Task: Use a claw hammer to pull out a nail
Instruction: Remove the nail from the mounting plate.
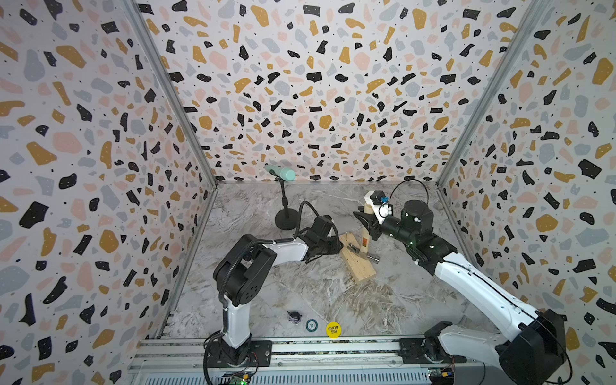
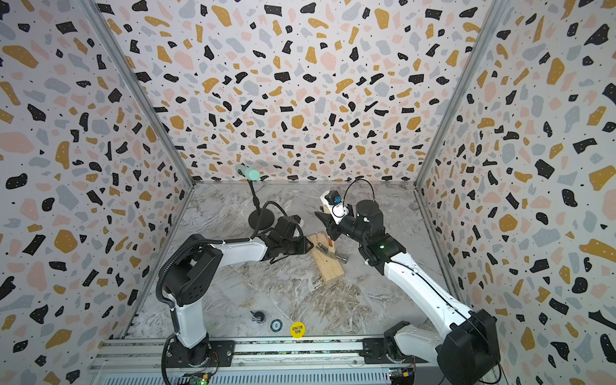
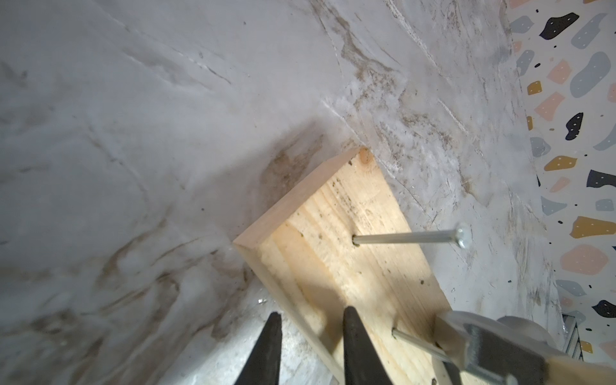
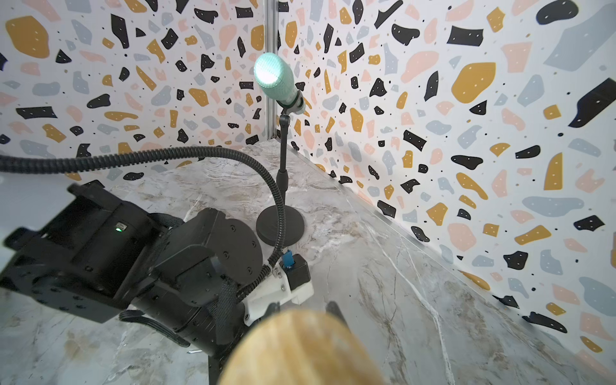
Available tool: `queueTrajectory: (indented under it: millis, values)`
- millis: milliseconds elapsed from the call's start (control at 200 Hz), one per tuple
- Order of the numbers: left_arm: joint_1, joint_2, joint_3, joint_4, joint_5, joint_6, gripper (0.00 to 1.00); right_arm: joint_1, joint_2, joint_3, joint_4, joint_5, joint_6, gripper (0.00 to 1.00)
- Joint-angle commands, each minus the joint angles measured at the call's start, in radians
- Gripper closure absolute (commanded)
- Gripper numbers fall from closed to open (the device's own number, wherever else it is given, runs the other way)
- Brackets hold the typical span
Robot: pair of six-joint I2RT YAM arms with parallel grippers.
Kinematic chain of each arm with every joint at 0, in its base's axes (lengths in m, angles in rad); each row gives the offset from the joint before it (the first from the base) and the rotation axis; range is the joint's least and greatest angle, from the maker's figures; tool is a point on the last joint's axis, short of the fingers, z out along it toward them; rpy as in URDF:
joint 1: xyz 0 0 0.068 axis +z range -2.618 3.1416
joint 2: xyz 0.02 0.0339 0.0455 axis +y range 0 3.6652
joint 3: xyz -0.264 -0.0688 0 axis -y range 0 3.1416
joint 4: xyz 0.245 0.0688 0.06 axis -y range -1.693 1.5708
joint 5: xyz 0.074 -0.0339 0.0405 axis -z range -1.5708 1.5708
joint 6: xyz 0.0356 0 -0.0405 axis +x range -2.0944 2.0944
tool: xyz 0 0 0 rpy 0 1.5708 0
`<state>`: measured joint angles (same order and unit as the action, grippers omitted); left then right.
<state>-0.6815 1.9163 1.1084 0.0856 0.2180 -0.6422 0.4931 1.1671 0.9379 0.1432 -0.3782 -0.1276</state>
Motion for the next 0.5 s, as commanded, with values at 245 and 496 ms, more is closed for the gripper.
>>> queueTrajectory:
  millis: [245, 496]
  values:
    - [0.0, 0.013, -0.041, -0.048, 0.009, -0.001, 0.73, -0.086, -0.083, -0.137, 0.212, -0.123, 0.094, 1.0]
    - [0.001, 0.027, -0.038, -0.048, 0.014, 0.0, 0.73, -0.097, -0.125, -0.225, 0.277, -0.16, 0.154, 1.0]
